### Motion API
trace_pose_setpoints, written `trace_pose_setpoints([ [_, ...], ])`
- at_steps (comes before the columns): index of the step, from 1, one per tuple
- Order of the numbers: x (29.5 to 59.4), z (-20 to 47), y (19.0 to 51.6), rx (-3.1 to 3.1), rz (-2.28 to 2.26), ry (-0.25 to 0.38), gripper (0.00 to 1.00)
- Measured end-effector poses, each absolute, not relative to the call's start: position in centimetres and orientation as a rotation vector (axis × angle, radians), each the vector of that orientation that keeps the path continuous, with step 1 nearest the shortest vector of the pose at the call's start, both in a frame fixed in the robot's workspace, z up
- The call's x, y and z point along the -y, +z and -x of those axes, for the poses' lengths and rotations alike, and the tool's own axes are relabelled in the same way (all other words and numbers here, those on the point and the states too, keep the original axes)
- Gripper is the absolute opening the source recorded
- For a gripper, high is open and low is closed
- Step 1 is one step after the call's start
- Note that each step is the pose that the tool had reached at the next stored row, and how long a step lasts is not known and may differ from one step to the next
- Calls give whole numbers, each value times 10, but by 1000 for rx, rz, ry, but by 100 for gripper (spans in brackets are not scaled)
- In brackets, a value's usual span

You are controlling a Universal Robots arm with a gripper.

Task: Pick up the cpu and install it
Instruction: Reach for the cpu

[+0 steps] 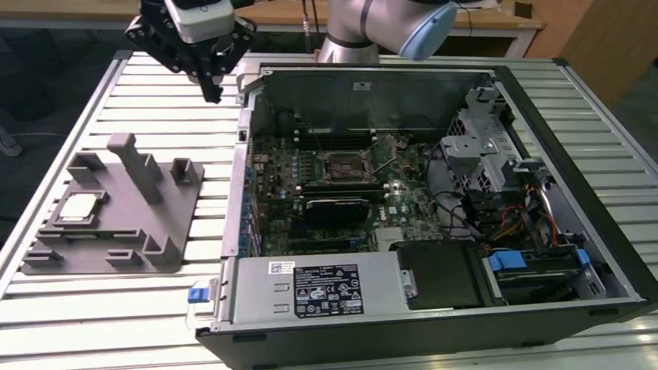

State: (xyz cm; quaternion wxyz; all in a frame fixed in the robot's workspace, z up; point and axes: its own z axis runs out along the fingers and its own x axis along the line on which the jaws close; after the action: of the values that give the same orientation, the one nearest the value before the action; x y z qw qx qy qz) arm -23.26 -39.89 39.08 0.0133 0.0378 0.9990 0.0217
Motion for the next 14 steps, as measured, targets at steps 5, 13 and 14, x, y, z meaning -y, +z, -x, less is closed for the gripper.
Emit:
trace_pose_setpoints([
  [5, 399, 249, 389, -3112, -118, 68, 11],
  [13, 399, 275, 387, -3112, -118, 68, 11],
  [14, 399, 279, 387, -3112, -118, 68, 11],
])
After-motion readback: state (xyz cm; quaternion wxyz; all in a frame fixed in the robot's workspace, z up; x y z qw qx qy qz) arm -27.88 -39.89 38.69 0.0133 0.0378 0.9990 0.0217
